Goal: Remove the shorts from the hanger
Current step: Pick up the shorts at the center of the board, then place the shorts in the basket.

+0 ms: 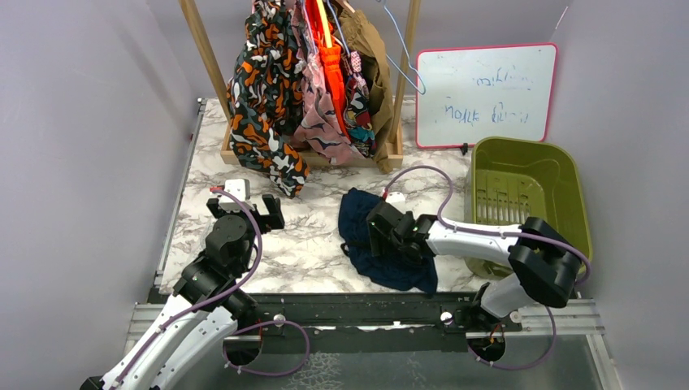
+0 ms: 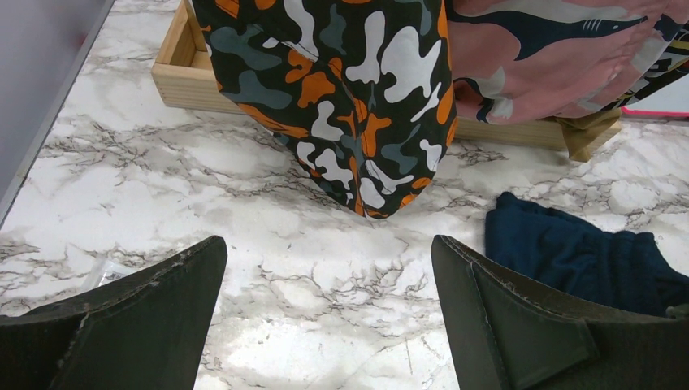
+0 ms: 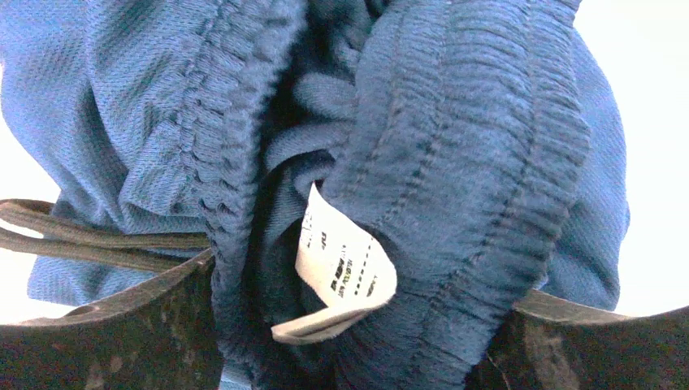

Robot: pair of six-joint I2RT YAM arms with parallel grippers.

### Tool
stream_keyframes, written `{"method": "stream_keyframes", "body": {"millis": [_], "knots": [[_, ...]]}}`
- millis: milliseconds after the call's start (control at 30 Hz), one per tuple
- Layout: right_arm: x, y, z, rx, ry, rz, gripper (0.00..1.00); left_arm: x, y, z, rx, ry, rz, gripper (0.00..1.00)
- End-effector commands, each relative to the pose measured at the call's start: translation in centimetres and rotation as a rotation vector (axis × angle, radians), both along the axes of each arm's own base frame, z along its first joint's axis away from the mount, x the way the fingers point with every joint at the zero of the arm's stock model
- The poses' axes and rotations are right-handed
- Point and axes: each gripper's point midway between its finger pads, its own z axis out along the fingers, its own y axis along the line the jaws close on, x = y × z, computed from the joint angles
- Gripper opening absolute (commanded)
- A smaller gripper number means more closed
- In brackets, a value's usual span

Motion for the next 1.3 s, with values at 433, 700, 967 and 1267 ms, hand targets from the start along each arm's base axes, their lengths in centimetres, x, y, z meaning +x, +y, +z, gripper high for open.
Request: {"method": "stream_keyframes", "body": {"millis": [433,700,967,1267], "knots": [[3.5,-0.9,5.4,0.086,-0.266,-0.131,0.01,0.1,0.0,-0.1,-0.010,0.000,0.008,0.99],[5.2,-4.3,19.1,0.224,-0.573,-0.221,0.01,0.2,-0.1,-0.2,-0.006,0.005,0.004,0.99],[5.4,-12.2,30.0,0.113,-0.851,-0.448,0.01,0.2,-0.2,-0.1,-0.007,0.004,0.001,0.99],[7.0,-17.8,37.5,-0.192,-1.129,-0.537,0.01,0.2,-0.3,-0.2,-0.007,0.004,-0.009,0.99]]}}
